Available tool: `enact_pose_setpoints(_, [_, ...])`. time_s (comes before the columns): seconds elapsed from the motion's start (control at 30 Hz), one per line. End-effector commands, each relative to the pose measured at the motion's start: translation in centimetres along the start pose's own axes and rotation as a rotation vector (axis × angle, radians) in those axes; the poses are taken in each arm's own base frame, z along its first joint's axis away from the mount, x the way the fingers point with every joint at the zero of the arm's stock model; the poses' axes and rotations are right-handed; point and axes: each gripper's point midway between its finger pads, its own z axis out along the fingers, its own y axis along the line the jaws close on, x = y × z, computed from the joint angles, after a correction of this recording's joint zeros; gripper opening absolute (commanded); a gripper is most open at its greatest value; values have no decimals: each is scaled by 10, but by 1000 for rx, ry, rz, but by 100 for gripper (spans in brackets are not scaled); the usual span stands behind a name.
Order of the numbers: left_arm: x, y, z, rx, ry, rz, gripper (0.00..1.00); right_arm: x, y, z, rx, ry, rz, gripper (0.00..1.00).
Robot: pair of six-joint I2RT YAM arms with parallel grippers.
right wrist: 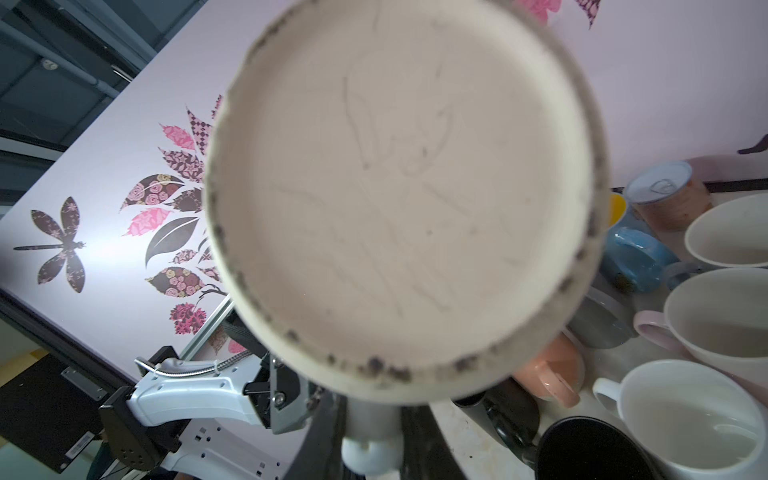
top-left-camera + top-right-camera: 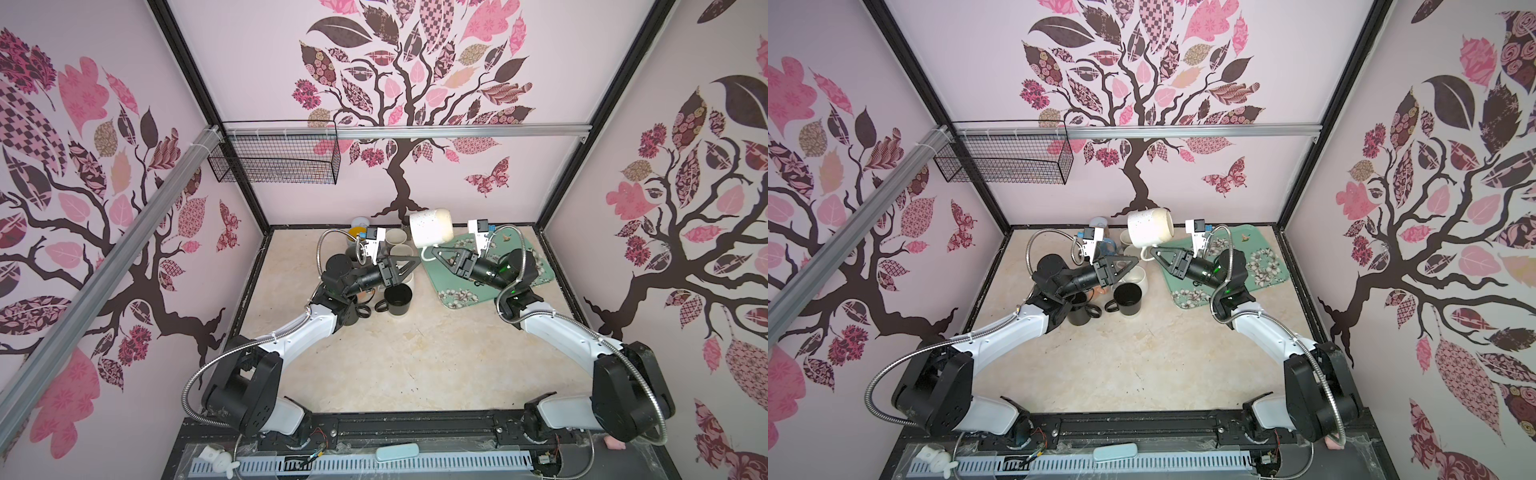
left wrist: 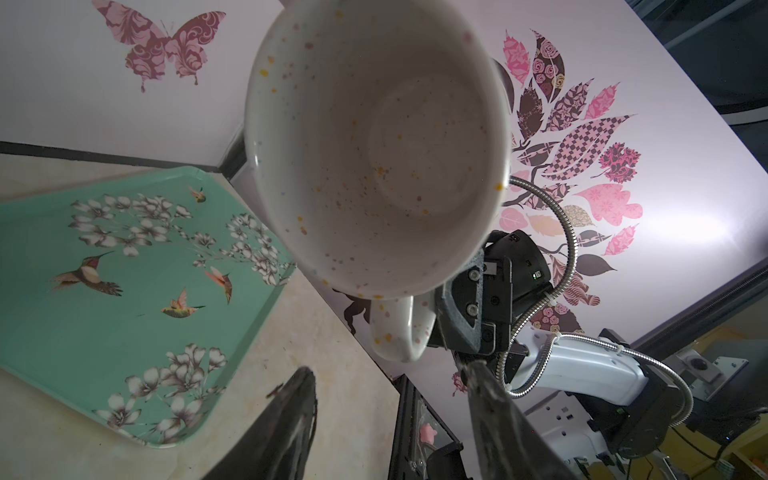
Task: Turn the mug right side up
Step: 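Lift and rotate the beige mug toward the left gripper with the right gripper, then grasp the beige mug rim with the left gripper while the right gripper holds it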
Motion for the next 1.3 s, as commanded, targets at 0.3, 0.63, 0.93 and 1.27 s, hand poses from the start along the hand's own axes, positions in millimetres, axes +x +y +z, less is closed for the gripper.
enact_pose_setpoints(0.3, [-16,-34,9,147,10,15,36,-11,53,13,-184,-14,-119,0])
enact_pose_setpoints(0.63, [-22,-47,18,248,38,-21,30,-5,53,23,-199,7,-107,0])
enact_pose_setpoints(0.93, [-17,-42,6,219,67,44,0,0,24,21,-2,36,-139,21])
enact_pose_setpoints(1.27, [-7,-40,-7,88,128,170,0,6,14,13,121,99,-203,63])
